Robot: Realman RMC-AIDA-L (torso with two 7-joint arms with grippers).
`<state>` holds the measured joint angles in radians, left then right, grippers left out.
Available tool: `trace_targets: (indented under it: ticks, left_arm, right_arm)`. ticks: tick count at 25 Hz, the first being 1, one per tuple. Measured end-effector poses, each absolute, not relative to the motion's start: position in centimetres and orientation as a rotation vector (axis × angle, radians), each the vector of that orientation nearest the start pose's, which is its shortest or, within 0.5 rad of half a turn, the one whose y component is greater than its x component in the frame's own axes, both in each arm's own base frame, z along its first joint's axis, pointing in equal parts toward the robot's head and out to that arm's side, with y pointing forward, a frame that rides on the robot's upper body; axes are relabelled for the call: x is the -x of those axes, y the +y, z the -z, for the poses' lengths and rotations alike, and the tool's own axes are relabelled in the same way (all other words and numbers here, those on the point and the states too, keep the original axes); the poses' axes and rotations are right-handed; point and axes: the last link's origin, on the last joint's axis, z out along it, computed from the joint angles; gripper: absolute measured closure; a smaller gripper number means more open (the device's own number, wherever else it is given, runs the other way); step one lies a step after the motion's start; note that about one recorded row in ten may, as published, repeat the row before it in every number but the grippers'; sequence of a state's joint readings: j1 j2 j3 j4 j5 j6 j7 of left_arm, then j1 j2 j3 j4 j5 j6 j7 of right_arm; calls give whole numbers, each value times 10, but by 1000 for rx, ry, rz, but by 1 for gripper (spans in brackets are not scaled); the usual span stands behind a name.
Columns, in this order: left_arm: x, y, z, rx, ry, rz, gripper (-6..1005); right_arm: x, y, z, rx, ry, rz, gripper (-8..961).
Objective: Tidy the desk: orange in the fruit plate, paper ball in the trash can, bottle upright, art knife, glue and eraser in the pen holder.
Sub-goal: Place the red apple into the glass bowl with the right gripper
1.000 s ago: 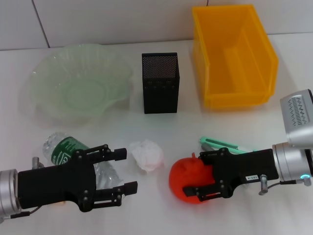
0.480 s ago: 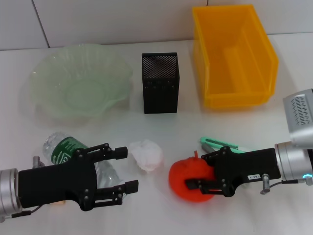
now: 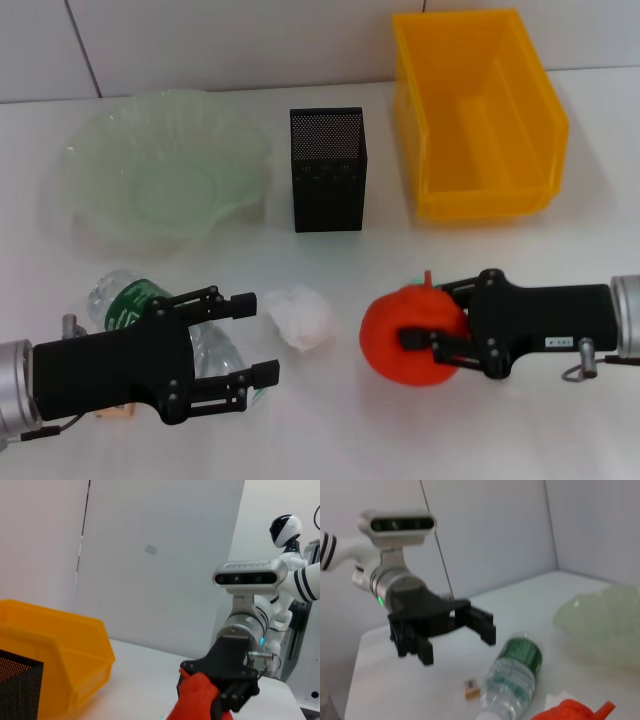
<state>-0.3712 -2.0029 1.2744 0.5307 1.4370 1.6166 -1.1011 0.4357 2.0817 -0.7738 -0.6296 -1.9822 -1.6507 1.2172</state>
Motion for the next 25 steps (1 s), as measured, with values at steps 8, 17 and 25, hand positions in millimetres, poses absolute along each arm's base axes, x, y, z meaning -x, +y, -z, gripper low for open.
trace_targets:
  ticks: [8,17,25]
  left_arm:
    - [261,269,28,2855,-382,971,236]
    - [262,267,29,2849,-355,973,238]
    - [260,266,31,2849,-357,981,240]
  right_arm:
    - [-243,314,-16,2611,197,-974,657]
    - [-165,408,-16,2498,24,-869,723]
    - [-77,475,19,2508,5,-657,786]
